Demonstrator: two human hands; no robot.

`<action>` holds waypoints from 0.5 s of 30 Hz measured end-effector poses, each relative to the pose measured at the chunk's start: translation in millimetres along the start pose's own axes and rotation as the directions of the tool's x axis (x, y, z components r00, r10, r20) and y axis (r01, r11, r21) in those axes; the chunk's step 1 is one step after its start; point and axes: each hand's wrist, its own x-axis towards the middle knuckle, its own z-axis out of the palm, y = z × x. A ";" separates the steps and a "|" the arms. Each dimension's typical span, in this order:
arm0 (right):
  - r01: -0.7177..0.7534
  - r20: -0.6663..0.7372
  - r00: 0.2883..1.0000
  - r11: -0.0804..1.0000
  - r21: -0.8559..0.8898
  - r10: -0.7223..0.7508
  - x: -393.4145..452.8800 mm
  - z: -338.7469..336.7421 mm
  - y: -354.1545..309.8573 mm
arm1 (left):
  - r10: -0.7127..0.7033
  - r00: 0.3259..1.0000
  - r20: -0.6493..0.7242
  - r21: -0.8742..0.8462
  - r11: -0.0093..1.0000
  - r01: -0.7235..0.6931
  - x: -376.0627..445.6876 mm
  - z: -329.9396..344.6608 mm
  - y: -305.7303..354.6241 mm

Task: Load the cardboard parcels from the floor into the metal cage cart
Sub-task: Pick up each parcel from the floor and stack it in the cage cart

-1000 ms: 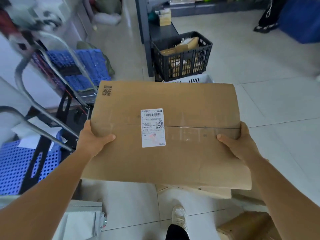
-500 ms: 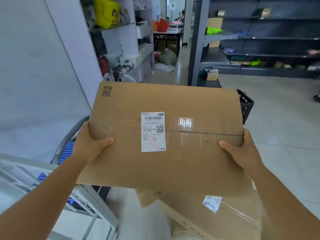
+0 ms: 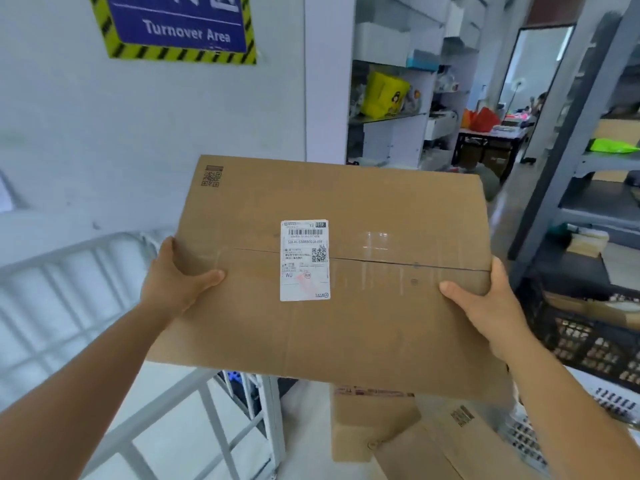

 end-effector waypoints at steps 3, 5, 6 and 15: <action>0.048 0.083 0.995 0.999 0.007 -0.048 -0.6 33.6 -31.1 | -0.045 0.994 -0.103 -0.014 0.999 0.044 -5.0 -44.8 -16.5; 0.094 0.142 0.985 0.996 0.010 -0.094 -2.2 59.9 -51.4 | -0.073 0.982 -0.174 -0.022 0.997 0.070 -9.6 -74.9 -27.7; 0.111 0.175 0.978 0.994 0.021 -0.113 -2.7 74.2 -60.8 | -0.089 0.975 -0.205 -0.030 0.996 0.084 -11.2 -90.2 -34.8; 0.222 0.368 0.896 0.968 0.115 -0.249 -45.3 212.1 -149.7 | -0.169 0.893 -0.418 -0.075 0.986 0.151 -8.9 -223.5 -107.2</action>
